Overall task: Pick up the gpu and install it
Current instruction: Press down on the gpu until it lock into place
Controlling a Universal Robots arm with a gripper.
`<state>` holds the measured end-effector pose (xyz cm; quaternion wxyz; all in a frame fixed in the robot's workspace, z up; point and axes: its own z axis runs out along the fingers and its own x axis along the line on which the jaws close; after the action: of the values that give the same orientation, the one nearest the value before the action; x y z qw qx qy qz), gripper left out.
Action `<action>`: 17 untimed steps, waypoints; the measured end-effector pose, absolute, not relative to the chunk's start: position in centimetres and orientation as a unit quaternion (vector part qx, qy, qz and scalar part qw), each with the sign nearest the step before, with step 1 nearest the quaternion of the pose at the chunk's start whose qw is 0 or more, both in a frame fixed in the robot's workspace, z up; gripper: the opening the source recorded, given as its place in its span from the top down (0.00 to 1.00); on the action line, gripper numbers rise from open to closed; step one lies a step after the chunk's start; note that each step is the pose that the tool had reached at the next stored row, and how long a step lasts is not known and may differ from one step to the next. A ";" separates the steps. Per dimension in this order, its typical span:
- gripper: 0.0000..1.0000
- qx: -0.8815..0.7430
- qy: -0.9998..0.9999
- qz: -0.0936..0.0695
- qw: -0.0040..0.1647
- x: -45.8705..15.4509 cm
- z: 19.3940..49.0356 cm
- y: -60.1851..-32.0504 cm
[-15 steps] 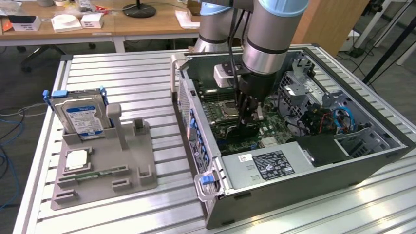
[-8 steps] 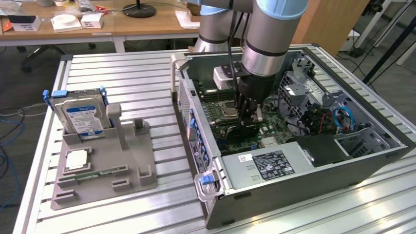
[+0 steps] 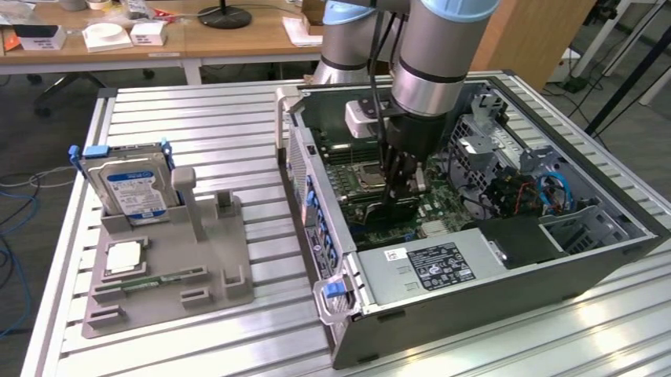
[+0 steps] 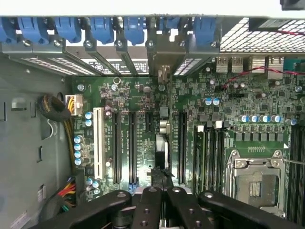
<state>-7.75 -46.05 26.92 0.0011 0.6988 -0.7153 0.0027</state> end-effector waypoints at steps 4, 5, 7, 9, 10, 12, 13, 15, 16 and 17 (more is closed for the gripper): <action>0.89 0.699 -0.715 0.003 0.001 -7.7 27.4 -46.1; 0.89 0.699 -0.715 0.003 0.001 -7.7 27.7 -46.1; 0.89 0.699 -0.715 0.003 0.001 -7.8 28.3 -46.1; 0.89 0.699 -0.715 0.003 0.001 -7.8 29.0 -46.1; 0.89 0.699 -0.715 0.003 0.001 -7.8 29.3 -46.1; 0.89 0.699 -0.715 0.003 0.001 -7.8 29.5 -46.1; 0.89 0.699 -0.715 0.003 0.001 -7.8 29.5 -46.1; 0.89 0.699 -0.715 0.003 0.001 -7.8 29.5 -46.1; 0.89 0.699 -0.715 0.003 0.001 -7.8 29.5 -46.1; 0.89 0.699 -0.715 0.003 0.001 -7.8 29.5 -46.1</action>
<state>-7.75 -46.05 29.55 0.0011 0.6988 -0.7153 0.0026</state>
